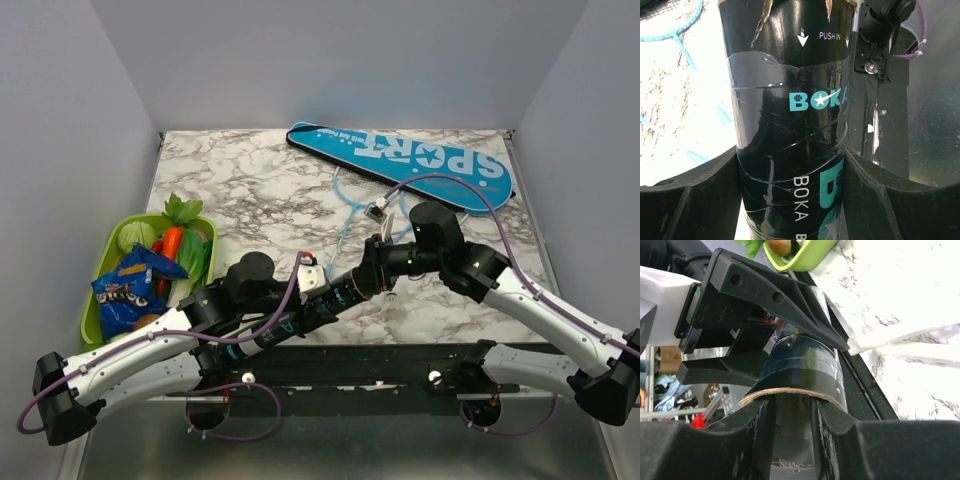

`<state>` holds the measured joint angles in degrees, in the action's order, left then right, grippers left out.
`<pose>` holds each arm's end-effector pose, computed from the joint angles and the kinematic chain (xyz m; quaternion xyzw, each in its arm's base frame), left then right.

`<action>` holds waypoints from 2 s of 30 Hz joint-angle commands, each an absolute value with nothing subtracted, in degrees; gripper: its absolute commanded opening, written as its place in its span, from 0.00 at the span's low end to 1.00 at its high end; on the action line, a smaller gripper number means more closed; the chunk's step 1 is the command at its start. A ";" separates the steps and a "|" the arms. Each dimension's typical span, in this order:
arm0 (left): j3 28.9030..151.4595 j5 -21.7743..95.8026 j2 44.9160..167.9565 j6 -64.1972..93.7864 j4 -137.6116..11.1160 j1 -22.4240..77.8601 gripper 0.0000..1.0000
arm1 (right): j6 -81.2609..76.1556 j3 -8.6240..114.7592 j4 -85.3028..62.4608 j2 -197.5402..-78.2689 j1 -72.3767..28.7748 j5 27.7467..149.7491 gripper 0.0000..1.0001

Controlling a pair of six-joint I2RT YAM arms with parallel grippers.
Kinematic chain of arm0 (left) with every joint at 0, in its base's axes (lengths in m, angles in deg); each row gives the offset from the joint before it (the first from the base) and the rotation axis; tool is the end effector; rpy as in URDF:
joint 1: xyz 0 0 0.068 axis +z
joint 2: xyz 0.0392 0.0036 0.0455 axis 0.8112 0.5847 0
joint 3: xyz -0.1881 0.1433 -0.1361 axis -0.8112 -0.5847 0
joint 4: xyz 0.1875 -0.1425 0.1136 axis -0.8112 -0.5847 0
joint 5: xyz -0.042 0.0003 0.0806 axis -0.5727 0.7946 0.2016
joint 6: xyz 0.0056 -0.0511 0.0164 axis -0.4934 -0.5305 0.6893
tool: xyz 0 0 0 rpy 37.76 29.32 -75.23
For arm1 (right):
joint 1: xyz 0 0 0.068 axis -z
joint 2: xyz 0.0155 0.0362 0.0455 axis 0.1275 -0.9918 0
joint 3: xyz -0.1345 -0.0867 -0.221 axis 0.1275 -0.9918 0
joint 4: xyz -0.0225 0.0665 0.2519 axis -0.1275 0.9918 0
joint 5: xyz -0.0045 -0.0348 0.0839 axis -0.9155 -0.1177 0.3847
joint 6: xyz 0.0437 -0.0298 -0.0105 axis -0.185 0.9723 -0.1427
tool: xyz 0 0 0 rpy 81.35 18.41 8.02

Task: Pack up the badminton gear

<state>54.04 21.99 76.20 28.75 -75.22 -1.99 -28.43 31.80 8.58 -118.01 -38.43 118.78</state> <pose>0.0918 -0.1626 0.2863 0.4923 0.6381 -0.4039 0.4327 0.1476 0.1826 0.3282 -0.2586 0.7844 0.5246 0.2063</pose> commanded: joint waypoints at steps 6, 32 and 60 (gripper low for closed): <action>54.31 22.77 76.12 28.75 -70.98 -2.21 0.11 | -26.06 40.00 25.32 -111.41 -39.08 104.24 0.41; 55.72 41.32 75.50 28.22 -73.09 -2.21 0.11 | -62.09 13.74 24.57 -100.24 -38.99 82.25 0.55; 55.81 39.56 75.15 27.69 -73.61 -2.21 0.12 | -76.51 6.88 20.42 -110.88 -38.99 72.41 0.57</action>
<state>54.09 39.32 75.96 28.09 -74.63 -2.05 -74.37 8.61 20.89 -110.78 -38.74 76.90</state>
